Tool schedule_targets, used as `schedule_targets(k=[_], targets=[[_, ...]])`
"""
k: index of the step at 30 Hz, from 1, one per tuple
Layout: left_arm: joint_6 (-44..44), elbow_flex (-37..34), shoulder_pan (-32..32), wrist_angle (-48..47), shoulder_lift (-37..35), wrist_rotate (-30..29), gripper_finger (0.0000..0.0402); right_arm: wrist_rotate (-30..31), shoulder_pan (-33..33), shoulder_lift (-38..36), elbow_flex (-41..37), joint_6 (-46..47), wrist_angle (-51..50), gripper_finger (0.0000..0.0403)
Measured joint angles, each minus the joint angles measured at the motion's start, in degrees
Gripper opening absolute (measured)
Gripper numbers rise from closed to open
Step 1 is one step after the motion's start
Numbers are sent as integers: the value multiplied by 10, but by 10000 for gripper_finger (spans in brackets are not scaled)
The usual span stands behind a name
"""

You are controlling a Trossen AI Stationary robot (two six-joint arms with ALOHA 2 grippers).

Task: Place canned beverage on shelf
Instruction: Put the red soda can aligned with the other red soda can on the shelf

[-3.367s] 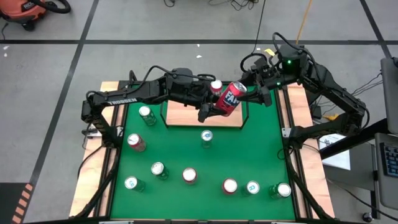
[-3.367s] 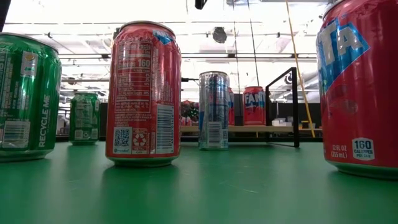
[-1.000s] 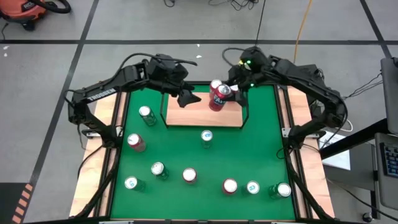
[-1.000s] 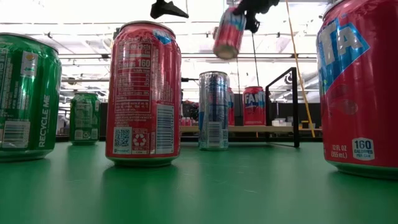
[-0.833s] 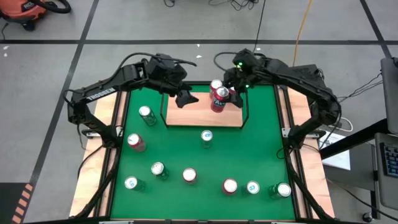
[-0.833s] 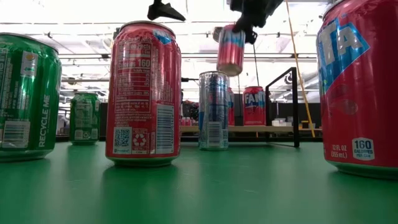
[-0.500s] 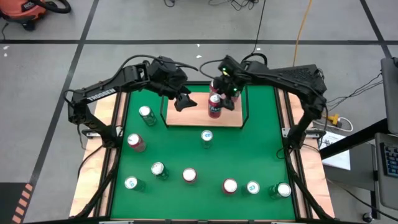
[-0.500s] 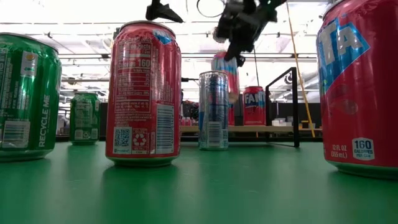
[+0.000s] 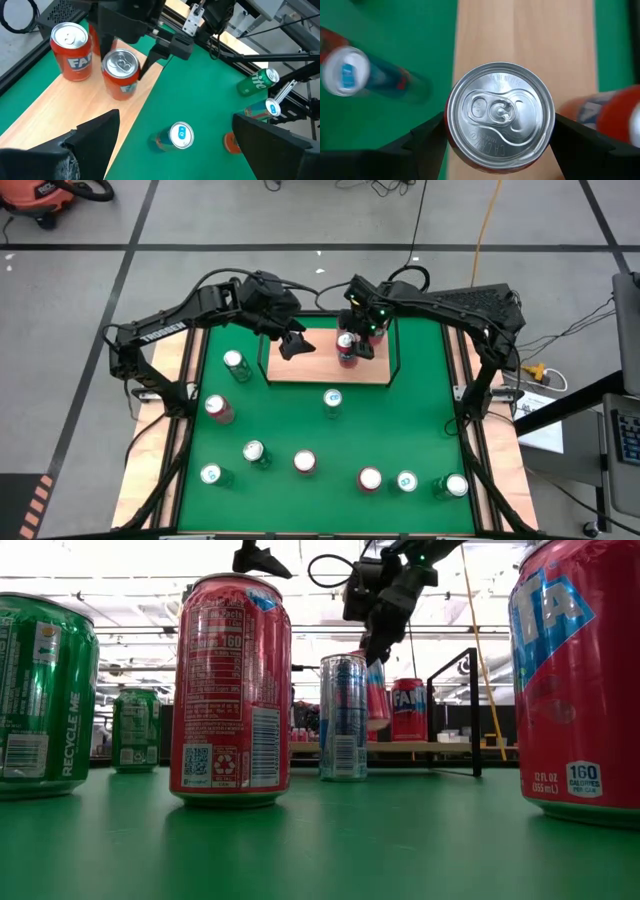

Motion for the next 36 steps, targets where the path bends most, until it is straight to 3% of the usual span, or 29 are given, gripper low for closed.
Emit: schedule_targets(k=[25, 36], targets=[[27, 1, 1, 5, 2, -4, 383, 28, 2, 14, -4, -46, 18, 290], [41, 1, 1, 4, 3, -4, 384, 27, 3, 14, -22, -3, 36, 291]])
